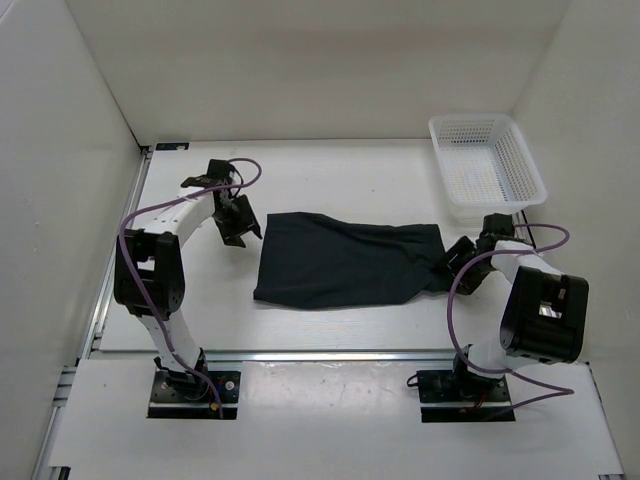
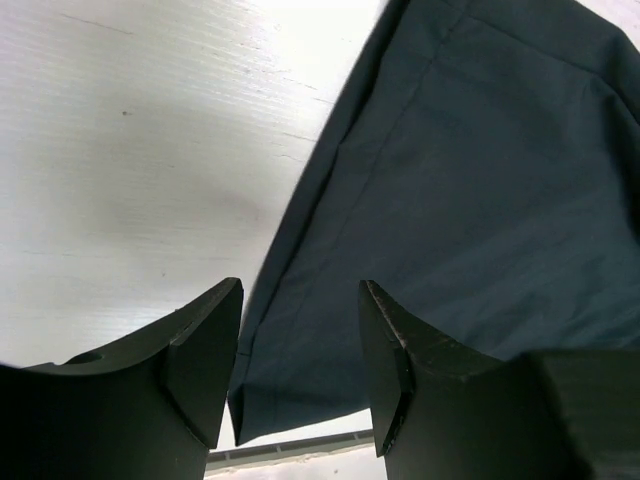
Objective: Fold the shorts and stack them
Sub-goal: Fold the shorts
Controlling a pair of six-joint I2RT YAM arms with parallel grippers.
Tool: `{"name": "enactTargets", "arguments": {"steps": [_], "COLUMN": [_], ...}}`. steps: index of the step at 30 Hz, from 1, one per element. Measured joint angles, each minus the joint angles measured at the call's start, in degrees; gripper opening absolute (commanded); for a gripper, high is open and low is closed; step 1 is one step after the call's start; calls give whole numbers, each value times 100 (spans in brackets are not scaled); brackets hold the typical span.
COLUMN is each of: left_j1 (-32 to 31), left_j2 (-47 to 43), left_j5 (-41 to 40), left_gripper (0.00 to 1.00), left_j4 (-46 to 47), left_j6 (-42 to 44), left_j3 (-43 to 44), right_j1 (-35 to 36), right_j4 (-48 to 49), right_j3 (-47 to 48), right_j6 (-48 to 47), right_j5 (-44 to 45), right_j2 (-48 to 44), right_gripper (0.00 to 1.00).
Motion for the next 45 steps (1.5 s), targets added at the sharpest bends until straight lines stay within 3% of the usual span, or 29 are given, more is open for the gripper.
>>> {"name": "enactTargets", "arguments": {"steps": [1,4,5,9,23,30,38,45], "left_j1": [0,7,7,-15,466,221,-214,-243], "left_j2": [0,0,0,0,632,1167,1241,1241], "left_j5": [2,2,2,4,-330,-361,-295,-205], "left_gripper": [61,61,61,62,62,62,61,61], "left_j4": [-20,-98,-120,-179,-212,-286,-186,-164], "left_j6": [0,0,0,0,122,94,-31,-109], "left_j3": [17,28,37,107,129,380,476,450], "right_j1": [52,236,315,647,1528,2153,3285,5005], "right_j4": [39,133,162,162,-702,-1143,-1574,-1976], "right_j3": [4,13,15,28,1228,1987,3217,4916], "right_j6": [42,142,166,264,74,-170,-426,-629], "right_j5": [0,155,205,577,2050,2684,3429,3969], "right_j2": [26,85,109,153,-39,-22,437,1366], "right_gripper": [64,42,28,1,0,0,0,0]}}
